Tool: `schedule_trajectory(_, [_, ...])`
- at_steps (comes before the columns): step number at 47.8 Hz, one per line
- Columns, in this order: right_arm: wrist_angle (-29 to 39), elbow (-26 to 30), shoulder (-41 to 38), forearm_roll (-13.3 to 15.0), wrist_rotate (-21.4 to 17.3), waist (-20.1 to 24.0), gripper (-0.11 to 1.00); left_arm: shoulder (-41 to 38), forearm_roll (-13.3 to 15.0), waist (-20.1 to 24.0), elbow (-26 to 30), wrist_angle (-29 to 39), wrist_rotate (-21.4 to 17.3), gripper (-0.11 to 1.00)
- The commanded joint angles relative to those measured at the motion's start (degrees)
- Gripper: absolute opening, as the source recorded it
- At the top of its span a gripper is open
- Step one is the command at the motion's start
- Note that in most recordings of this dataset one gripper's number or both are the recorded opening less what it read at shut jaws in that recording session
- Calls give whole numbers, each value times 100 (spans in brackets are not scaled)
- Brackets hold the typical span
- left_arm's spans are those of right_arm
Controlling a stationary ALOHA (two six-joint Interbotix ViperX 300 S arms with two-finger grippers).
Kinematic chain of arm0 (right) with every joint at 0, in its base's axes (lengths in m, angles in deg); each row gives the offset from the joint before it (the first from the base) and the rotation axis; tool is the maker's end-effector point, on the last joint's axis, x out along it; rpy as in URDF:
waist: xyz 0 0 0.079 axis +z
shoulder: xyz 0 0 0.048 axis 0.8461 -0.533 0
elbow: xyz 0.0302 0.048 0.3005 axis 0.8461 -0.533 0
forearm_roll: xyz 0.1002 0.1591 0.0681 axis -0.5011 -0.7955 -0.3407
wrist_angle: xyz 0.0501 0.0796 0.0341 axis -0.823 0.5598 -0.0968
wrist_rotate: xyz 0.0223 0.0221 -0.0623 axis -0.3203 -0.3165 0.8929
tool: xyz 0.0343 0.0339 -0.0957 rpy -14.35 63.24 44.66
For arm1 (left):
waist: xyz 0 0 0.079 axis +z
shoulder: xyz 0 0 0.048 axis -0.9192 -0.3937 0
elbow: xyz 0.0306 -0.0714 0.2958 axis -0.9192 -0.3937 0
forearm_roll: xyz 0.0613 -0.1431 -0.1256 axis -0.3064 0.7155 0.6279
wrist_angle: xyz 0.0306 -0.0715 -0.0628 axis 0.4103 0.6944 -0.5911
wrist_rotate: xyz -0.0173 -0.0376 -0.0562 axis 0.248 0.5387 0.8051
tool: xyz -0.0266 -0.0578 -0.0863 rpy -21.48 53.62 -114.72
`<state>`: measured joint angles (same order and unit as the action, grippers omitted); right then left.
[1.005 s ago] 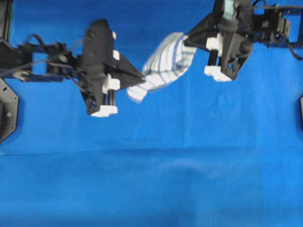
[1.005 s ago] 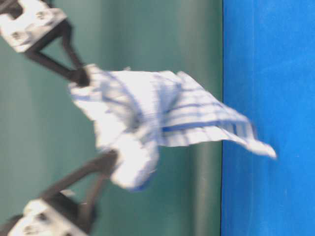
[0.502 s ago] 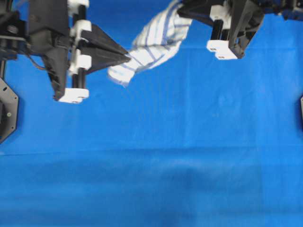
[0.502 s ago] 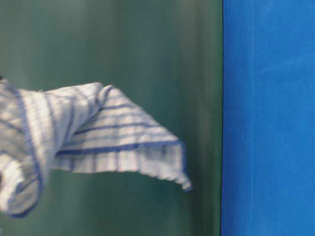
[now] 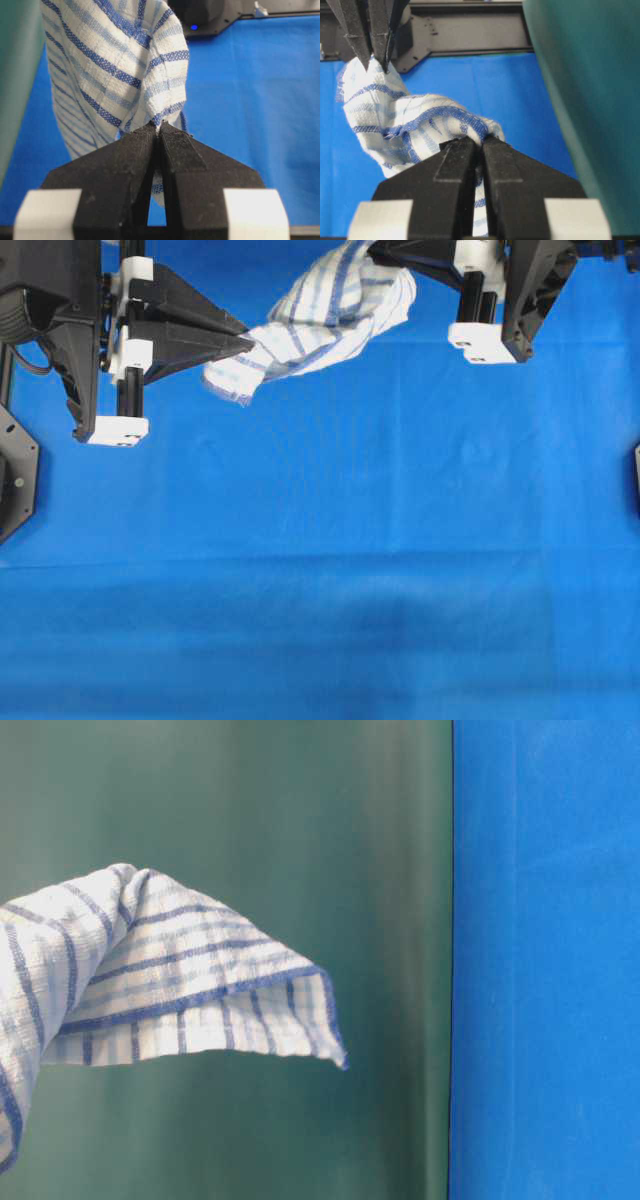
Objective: Lift the towel with both arms.
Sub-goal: 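Open both grippers, drop the towel, and pull back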
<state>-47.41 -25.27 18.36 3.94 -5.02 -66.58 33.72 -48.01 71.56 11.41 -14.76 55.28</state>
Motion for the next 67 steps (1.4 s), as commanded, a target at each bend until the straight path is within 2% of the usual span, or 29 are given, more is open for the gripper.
schedule_trajectory(1, [-44, 141, 62, 18, 35, 26, 3, 53, -9, 18, 123, -18, -18, 1])
schedule_trajectory(7, [-70, 141, 44, 18, 132, 88, 4, 53, -9, 9, 132, -35, -18, 4])
schedule_trajectory(9, [-88, 141, 35, 18, 158, 97, 4, 53, -9, 18, 123, -53, -9, 11])
schedule_trajectory(12, [-97, 141, 26, 18, 185, 105, 7, 53, -9, 18, 123, -70, 35, 27])
schedule_trajectory(20, [-97, 141, 18, 26, 211, 114, 56, 79, 0, 9, 114, -79, 70, 78])
schedule_trajectory(24, [-97, 141, 18, 26, 202, 114, 69, 88, -9, 9, 105, -79, 79, 92])
schedule_trajectory(28, [-79, 141, 18, 26, 193, 105, 65, 88, -9, 18, 105, -79, 79, 93])
schedule_trajectory(42, [26, -88, 53, 26, 132, 105, 67, -44, -9, -9, -53, -176, 88, 93])
schedule_trajectory(54, [-211, -1072, 193, -9, -53, 114, 67, -527, -9, -18, -598, -984, 88, 93])
schedule_trajectory(67, [-1125, -2338, 185, -9, -519, 158, 67, -1222, 0, 0, -1169, -1925, 44, 93])
